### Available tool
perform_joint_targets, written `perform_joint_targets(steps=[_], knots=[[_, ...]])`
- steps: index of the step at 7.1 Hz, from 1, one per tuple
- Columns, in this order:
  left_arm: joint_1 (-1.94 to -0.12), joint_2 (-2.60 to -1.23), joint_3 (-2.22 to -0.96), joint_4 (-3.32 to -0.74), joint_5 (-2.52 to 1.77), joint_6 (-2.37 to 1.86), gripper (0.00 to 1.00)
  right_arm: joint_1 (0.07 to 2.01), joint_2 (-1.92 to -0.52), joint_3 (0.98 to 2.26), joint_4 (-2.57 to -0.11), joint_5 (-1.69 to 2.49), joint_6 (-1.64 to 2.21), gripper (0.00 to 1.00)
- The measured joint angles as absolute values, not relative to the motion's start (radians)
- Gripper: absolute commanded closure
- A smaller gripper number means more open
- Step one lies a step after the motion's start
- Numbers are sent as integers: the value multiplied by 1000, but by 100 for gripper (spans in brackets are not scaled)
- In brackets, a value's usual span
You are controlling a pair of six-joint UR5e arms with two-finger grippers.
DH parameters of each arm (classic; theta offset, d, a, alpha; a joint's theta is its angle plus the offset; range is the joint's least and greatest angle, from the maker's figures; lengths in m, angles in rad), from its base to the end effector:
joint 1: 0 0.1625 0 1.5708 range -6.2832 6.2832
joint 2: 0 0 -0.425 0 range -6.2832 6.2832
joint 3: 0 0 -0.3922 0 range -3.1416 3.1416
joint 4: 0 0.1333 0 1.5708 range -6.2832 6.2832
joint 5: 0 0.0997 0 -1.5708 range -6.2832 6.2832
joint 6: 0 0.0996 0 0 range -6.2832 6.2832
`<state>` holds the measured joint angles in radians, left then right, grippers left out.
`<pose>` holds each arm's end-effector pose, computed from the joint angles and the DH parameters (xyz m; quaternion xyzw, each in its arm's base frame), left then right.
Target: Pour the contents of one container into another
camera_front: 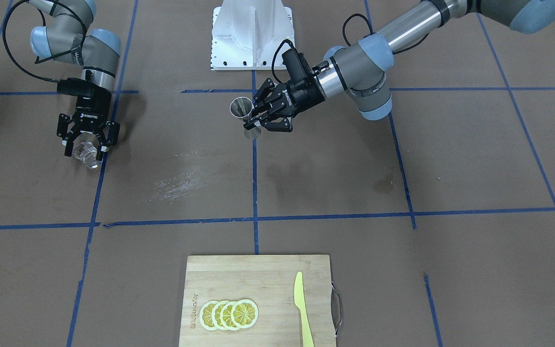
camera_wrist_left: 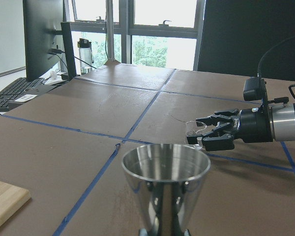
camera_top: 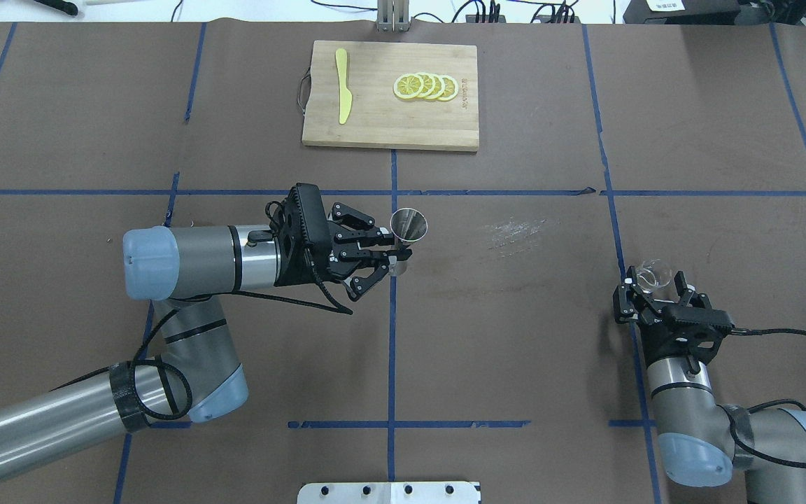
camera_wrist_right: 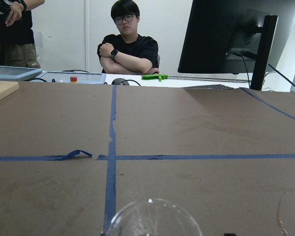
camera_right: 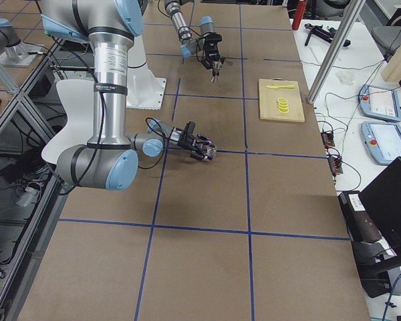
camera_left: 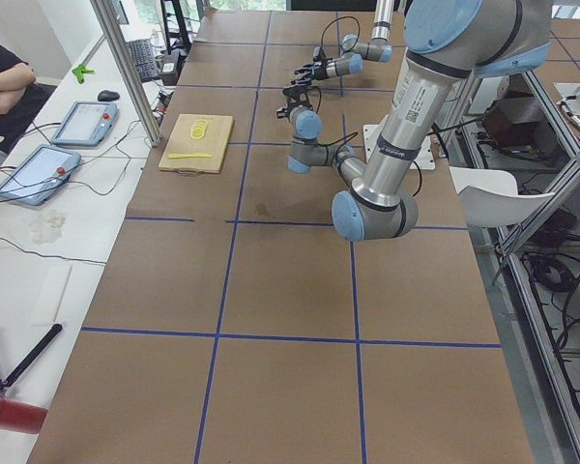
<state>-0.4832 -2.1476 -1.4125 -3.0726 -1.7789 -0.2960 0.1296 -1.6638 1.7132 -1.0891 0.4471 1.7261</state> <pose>0.5210 -0.4007 0.2323 0.5895 0.5657 0.2984 0.4934 -0.4273 -0.2807 0.5529 0.5112 -0.2287 0.2543 0.7885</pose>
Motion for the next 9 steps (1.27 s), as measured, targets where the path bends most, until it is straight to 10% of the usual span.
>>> perform_joint_targets(steps=[3, 4, 6, 9], knots=[[-483, -2134, -1422, -3073, -1779, -296, 100, 124, -1663, 1705, -1089, 440, 1729, 32], [-483, -2130, -1426, -3073, -1779, -296, 100, 123, -1663, 1704, -1089, 439, 1729, 45], [-483, -2127, -1429, -3074, -1779, -296, 100, 123, -1663, 1698, -1089, 438, 1729, 100], [-483, -2126, -1434, -3074, -1779, -296, 100, 123, -1663, 1691, -1089, 434, 1721, 100]])
